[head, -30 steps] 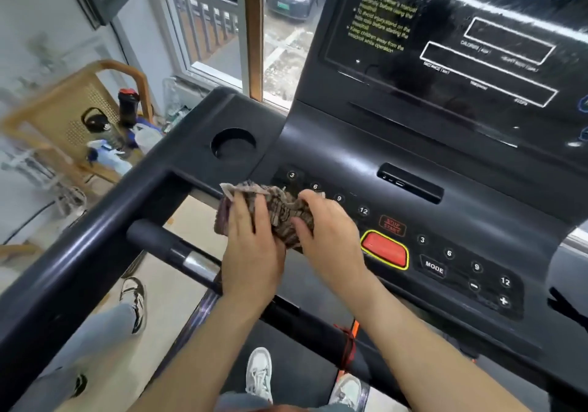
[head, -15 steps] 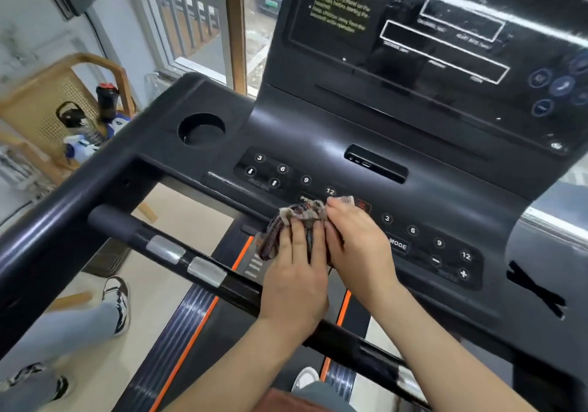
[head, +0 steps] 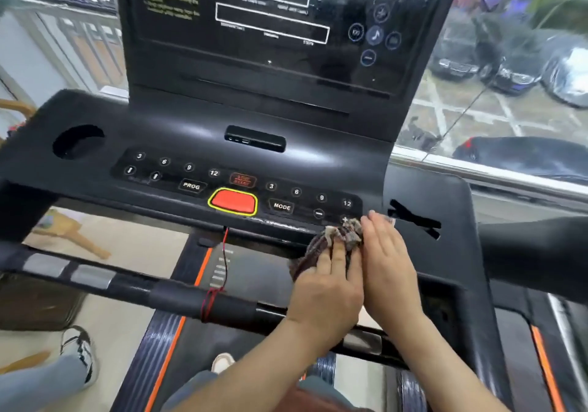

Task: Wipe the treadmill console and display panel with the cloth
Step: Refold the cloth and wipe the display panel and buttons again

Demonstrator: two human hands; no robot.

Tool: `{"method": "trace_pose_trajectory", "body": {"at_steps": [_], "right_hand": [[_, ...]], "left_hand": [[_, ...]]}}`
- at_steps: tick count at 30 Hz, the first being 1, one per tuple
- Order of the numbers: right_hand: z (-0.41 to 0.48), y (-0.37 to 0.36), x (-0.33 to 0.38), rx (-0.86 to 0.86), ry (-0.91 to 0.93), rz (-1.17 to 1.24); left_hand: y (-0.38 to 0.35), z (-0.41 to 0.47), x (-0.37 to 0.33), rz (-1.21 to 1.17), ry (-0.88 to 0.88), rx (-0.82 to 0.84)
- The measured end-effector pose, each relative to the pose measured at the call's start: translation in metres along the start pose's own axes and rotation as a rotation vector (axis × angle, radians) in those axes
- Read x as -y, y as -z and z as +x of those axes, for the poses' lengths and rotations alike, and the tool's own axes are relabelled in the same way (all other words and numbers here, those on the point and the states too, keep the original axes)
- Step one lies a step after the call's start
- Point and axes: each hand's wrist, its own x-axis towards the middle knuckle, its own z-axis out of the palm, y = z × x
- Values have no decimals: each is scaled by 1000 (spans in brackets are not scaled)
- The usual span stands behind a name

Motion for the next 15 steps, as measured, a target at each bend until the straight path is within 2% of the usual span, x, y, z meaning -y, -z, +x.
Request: {"method": "trace_pose_trajectory", "body": {"at_steps": [3, 5, 10, 13, 15], "right_hand": [[-4, 18, -18, -47, -202, 153], [-2, 20, -18, -58, -263, 197], [5, -10, 20, 56, -129, 4], [32, -14, 22, 122, -52, -119], [54, -13, 15, 133, -4, -100]], "left_hand": [[11, 8, -1, -127, -8, -52], [18, 9, 15, -157, 37, -118], [14, 4, 73, -21, 242, -92], [13, 19, 85, 25, 266, -51], [16, 34, 90, -17, 284, -35]]}}
